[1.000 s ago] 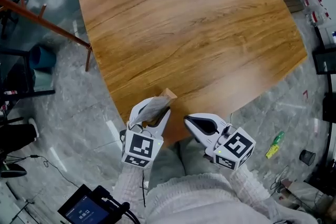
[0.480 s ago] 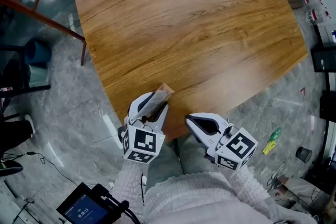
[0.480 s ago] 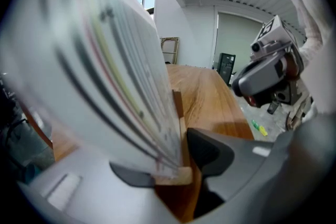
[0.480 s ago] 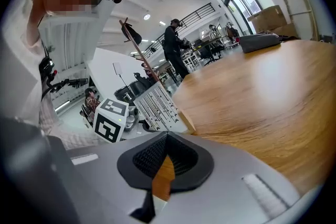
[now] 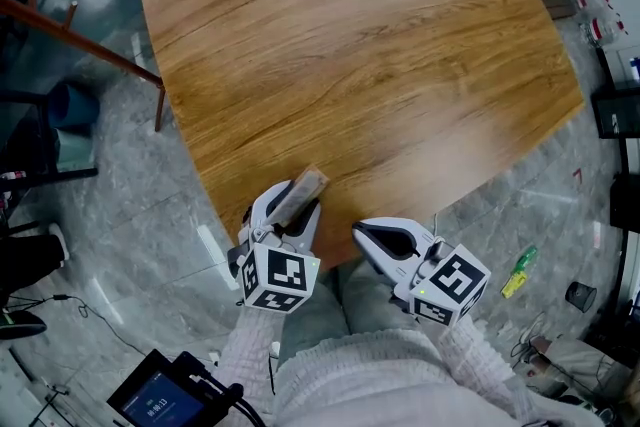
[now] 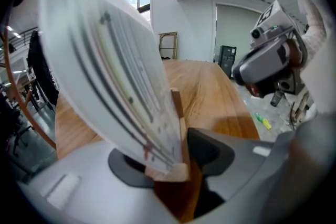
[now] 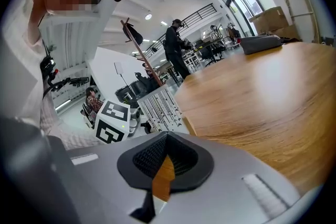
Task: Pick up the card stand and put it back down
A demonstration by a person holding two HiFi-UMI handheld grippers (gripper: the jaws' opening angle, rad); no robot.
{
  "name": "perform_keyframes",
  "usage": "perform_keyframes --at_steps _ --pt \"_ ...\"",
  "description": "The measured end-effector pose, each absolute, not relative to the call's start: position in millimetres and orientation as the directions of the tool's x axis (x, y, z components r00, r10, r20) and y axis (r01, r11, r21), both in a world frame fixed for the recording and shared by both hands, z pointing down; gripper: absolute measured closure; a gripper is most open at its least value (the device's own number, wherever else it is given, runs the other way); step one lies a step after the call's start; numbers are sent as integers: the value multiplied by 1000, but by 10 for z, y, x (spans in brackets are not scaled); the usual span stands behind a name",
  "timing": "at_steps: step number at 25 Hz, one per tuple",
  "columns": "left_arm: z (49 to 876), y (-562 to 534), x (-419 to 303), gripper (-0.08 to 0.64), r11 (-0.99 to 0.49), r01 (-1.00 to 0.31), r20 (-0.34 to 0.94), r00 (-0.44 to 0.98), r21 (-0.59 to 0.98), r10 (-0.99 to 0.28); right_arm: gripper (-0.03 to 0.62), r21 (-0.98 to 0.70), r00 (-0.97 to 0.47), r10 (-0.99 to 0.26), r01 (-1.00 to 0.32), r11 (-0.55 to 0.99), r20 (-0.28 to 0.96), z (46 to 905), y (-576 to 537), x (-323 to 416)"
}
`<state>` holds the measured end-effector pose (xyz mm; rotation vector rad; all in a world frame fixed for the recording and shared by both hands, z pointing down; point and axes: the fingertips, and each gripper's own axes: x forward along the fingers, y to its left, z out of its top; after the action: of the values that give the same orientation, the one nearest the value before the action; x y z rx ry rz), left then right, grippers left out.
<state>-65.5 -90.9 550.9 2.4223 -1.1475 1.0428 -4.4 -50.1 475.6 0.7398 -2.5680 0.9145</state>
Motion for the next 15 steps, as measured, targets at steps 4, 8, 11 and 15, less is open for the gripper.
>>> perform_keyframes --at_steps 4,8,11,15 --pt "5545 -930 -716 310 -623 -780 710 403 -64 -578 592 -480 -819 -366 -560 676 441 4723 -552 -54" --pt "5444 -868 -877 238 -558 -829 706 371 -42 -604 592 -462 -820 -375 -558 689 431 4571 -564 -45" --pt "5296 -723 -935 239 -530 -848 705 380 7 -599 592 -443 -821 -387 -558 702 420 4382 -565 -1" --pt "5121 -579 -976 241 -509 -861 707 371 18 -602 592 -407 -822 -401 -554 726 405 4186 -616 75"
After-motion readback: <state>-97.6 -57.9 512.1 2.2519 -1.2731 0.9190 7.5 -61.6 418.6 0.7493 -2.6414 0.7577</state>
